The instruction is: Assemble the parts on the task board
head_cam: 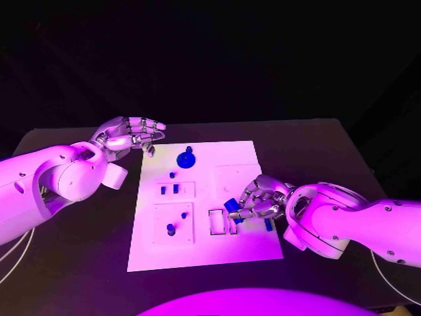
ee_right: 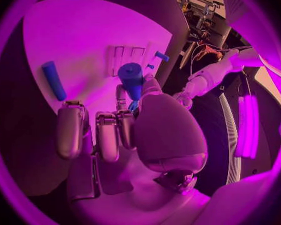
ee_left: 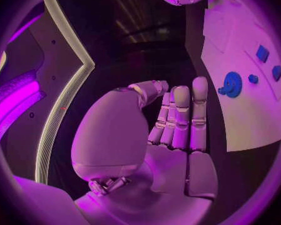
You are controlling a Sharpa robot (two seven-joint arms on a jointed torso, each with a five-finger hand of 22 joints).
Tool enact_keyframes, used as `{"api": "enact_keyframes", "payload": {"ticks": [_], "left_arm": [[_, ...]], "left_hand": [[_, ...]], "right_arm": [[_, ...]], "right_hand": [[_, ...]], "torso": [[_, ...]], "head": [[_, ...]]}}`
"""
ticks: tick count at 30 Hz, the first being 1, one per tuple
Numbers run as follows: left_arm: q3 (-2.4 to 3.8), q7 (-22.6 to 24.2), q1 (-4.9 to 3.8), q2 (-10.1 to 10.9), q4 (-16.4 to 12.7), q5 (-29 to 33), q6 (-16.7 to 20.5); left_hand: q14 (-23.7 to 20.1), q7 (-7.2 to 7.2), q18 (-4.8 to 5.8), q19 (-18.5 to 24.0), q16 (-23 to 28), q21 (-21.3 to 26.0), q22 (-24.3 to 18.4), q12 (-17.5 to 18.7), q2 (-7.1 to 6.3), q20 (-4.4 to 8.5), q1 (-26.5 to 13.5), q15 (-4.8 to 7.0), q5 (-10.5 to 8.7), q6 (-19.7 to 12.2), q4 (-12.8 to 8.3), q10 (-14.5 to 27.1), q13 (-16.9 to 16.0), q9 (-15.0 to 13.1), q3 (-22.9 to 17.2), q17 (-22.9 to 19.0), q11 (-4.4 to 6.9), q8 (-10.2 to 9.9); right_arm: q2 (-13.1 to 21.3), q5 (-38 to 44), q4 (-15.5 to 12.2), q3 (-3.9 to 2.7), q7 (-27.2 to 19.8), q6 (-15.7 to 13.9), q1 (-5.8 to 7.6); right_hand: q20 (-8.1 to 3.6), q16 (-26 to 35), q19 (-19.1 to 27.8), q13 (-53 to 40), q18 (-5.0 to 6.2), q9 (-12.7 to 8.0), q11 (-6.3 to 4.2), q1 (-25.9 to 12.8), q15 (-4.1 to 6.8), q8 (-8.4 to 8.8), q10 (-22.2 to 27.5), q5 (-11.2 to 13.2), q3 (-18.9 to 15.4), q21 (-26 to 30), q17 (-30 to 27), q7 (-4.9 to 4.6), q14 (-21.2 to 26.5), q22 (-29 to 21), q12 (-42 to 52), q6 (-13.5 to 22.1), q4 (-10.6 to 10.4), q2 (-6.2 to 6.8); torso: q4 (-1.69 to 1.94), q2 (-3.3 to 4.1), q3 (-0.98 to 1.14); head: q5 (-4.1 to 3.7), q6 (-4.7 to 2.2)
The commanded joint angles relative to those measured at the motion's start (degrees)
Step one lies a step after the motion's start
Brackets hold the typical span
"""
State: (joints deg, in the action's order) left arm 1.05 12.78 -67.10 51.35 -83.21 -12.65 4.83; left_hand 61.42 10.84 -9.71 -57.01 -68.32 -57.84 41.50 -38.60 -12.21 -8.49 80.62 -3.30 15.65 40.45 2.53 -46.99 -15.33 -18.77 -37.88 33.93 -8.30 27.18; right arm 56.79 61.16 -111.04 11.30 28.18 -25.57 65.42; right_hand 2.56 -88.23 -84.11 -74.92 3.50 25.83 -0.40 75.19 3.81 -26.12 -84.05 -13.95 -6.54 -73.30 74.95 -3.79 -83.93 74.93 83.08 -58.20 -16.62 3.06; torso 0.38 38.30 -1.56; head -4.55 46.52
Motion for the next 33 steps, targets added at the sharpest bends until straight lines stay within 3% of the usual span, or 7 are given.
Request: {"api": "enact_keyframes", "payload": {"ticks": [1,12,33], "left_arm": [[0.04,0.1,-0.03,-0.2,-0.1,0.0,-1.1],[0.04,0.0,-0.04,-0.3,-0.2,0.0,-1.2],[0.04,-0.1,-0.04,-0.5,-0.2,0.1,-1.2]], "left_hand": [[-0.1,1.96,-0.97,0.1,-0.3,-0.1,-0.1,-0.2,-0.05,-0.18,-0.4,-0.22,0.27,-0.2,0.1,0.3,0.1,0.1,0.0,-0.1,-0.02,0.4],[0.0,1.98,-0.97,0.1,-0.4,-0.1,-0.1,-0.2,-0.08,-0.18,-0.4,-0.24,0.27,-0.3,0.1,0.4,0.1,0.1,0.0,0.0,-0.04,0.4],[0.0,2.0,-0.96,0.1,-0.4,-0.1,-0.1,-0.3,-0.06,-0.19,-0.5,-0.26,0.27,-0.4,0.2,0.4,0.2,0.1,0.0,0.0,-0.06,0.4]], "right_arm": [[-1.1,-0.1,0.6,0.01,0.3,4.0,0.02],[-4.5,2.4,2.7,0.04,2.5,6.2,-0.4],[-7.0,6.6,4.1,0.03,2.8,5.6,-0.76]], "right_hand": [[-0.42,-0.3,-1.4,-6.0,-0.45,0.7,-0.14,-1.8,0.27,-0.6,-0.4,0.1,-0.9,0.5,10.0,0.16,-5.1,11.0,-0.3,-0.3,-0.1,-1.02],[-0.4,-0.3,-1.4,-5.9,-0.45,0.9,-0.16,-3.7,0.27,-0.82,-0.4,0.2,-2.4,0.5,9.9,0.21,-5.1,11.0,-0.5,-0.3,-0.2,-1.14],[-0.4,-0.2,-1.4,-6.0,-0.41,1.0,-0.19,-4.5,0.3,-0.99,-0.4,0.2,-3.2,0.7,9.8,0.25,-5.0,11.0,-0.5,-0.4,-0.2,-1.08]], "torso": [[0.04,0.03,0.02],[0.02,0.06,0.0],[-0.05,0.06,0.07]], "head": [[0.17,0.02],[0.81,0.21],[1.17,-0.02]]}}
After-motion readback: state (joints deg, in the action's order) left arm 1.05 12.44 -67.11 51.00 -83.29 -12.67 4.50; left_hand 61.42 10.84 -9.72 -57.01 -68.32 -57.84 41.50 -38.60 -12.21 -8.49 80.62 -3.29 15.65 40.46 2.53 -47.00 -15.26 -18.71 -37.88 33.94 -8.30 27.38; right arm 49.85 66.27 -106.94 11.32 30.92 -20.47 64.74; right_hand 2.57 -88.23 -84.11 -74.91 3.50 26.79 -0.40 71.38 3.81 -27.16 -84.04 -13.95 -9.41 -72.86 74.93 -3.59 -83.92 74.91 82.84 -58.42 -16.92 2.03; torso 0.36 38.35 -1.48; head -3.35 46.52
